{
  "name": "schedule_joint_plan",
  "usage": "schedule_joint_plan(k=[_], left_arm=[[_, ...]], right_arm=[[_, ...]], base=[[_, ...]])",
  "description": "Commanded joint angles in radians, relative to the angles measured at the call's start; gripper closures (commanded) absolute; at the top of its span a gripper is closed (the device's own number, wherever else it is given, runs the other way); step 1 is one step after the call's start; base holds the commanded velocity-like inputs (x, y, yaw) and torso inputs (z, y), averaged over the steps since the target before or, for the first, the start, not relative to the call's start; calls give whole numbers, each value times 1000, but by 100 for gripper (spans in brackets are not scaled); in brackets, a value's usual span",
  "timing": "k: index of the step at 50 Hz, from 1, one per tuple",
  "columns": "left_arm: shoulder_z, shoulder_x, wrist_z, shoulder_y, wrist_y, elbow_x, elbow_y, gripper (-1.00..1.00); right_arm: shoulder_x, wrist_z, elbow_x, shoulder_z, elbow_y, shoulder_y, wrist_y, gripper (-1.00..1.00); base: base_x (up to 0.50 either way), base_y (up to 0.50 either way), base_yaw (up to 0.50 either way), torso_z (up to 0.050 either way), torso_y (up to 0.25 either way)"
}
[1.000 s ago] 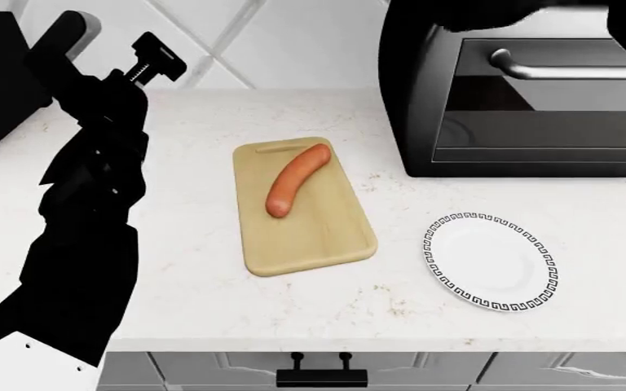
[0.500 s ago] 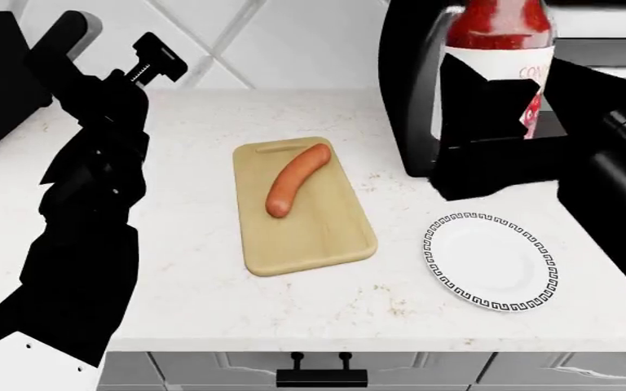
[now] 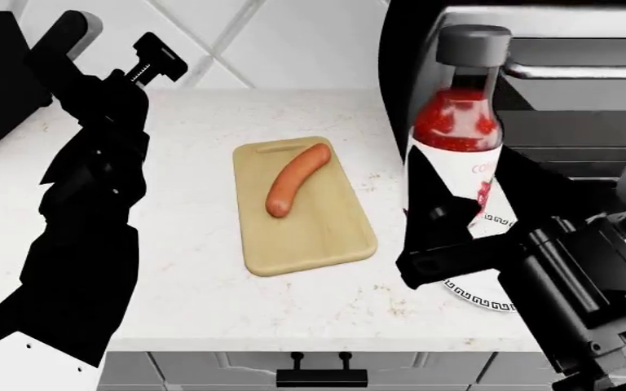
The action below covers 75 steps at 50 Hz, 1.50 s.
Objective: Pick the sausage from the plate and place it on the cutting board. Then pick the condiment bottle from the cabinet and place it next to the cutting board.
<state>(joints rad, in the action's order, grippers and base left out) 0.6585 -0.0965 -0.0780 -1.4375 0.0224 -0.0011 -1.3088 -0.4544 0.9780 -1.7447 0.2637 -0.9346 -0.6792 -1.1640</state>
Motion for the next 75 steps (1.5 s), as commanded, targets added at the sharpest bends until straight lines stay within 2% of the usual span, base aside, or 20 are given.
schedule_joint_plan(k=[1,8,13,25,44,58,75], left_arm=[[1,0,0,1,-1,0,0,-100],[-1,0,2,1,-2,1,0,-100],[-3,0,2,1,-2,1,0,-100],[-3,0,2,1,-1,0,0,-100],[-2,0,1,1,0,0,0,-100],[-2,0,0,2,-1,0,0,-100],[-1,0,0,2,-1,0,0,-100]], right_arm=[[93,-212,243,68,-112,152,-25,100],[24,-305,455,-111,-110,278,205,100],[57,-372,581,-185,-88,295,228,100],[96,-439,732,-307,-53,291,262,100],[117,-521,910,-453,-4,350,344,100],[136,-594,1087,-571,81,429,506,100],[144,-646,1153,-608,146,508,650,100]], base=[[0,0,0,0,0],[0,0,0,0,1],[0,0,0,0,0],[0,0,0,0,0],[0,0,0,0,0],[0,0,0,0,1],[0,0,0,0,0]])
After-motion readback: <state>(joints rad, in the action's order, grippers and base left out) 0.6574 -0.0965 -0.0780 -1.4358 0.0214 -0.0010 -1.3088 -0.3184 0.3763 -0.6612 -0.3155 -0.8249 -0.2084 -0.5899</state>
